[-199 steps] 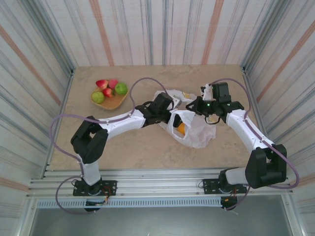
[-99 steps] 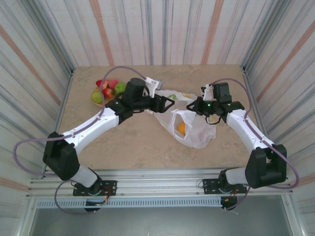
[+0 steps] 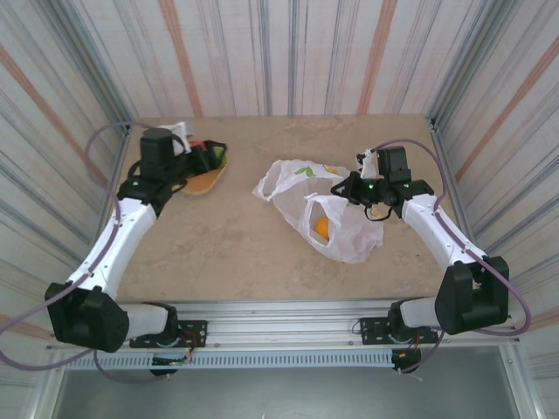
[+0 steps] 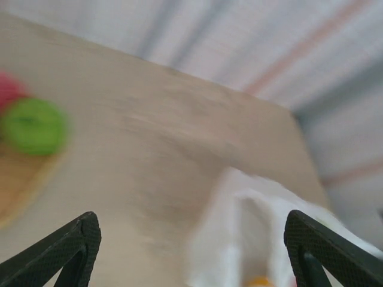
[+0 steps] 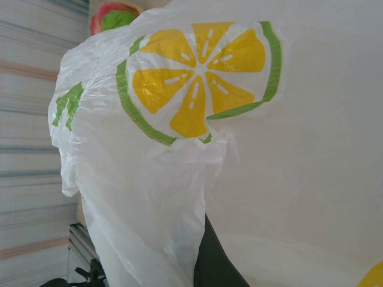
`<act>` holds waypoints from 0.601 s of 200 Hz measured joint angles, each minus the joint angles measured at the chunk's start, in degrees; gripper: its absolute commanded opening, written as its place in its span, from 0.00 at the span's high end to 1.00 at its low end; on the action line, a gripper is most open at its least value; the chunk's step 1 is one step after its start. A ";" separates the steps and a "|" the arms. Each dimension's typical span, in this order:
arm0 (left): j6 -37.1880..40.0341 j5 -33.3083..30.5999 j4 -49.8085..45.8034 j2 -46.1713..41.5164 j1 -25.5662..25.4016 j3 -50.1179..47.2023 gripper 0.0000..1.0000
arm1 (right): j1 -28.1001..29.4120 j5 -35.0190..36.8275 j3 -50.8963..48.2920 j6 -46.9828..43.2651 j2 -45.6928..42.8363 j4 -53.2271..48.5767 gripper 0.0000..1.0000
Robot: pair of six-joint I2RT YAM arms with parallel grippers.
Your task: Place the fruits into the plastic bag
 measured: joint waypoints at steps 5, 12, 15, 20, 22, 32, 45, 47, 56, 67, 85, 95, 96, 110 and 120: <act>-0.02 -1.11 -0.59 0.31 1.60 -0.55 0.12 | 0.00 0.00 0.00 0.00 0.00 0.02 1.00; 0.00 -2.78 -1.51 1.20 3.76 -0.98 0.11 | 0.00 0.00 0.00 0.00 0.02 0.07 1.00; 0.17 -3.50 -1.95 1.88 4.57 -0.98 0.11 | 0.00 -0.02 0.00 0.00 0.04 0.11 1.00; 0.31 -4.46 -2.40 2.97 5.84 -0.96 0.10 | 0.07 -0.02 0.00 0.00 0.07 0.17 1.00; 0.42 -4.81 -2.45 3.37 6.16 -0.92 0.09 | 0.07 -0.02 0.00 0.00 0.09 0.17 1.00; 0.81 -6.58 -3.58 6.23 7.93 -0.15 0.05 | 0.07 -0.07 0.00 0.00 0.22 0.20 1.00; 1.68 -8.63 -5.09 10.84 9.33 1.88 0.01 | 0.09 -0.24 0.02 0.00 0.46 0.26 1.00; 1.86 -8.94 -5.31 11.65 9.51 2.32 0.01 | 0.11 -0.28 0.02 0.00 0.52 0.26 1.00; 2.60 -10.10 -6.27 15.41 10.12 4.44 0.01 | 0.11 -0.55 0.02 0.00 0.79 0.33 1.00; 3.48 -10.99 -7.10 19.43 10.54 7.15 0.01 | 0.11 -0.92 0.02 0.00 1.03 0.44 1.00; 5.05 -12.13 -8.96 25.75 11.04 12.04 0.01 | 0.11 -1.14 0.02 0.00 1.18 0.63 1.00; 5.90 -12.50 -9.90 28.83 11.15 14.69 0.01 | 0.11 -1.14 0.02 0.00 1.18 0.63 1.00; 6.03 -12.57 -10.08 29.24 11.15 15.02 0.01 | 0.11 -1.14 0.02 0.00 1.18 0.66 1.00; 7.06 -12.79 -11.21 32.81 11.15 18.29 0.02 | 0.11 -1.16 0.02 0.00 1.18 0.81 1.00; 7.65 -12.79 -11.91 34.86 11.15 20.13 0.04 | 0.11 -1.16 0.02 0.00 1.18 0.92 1.00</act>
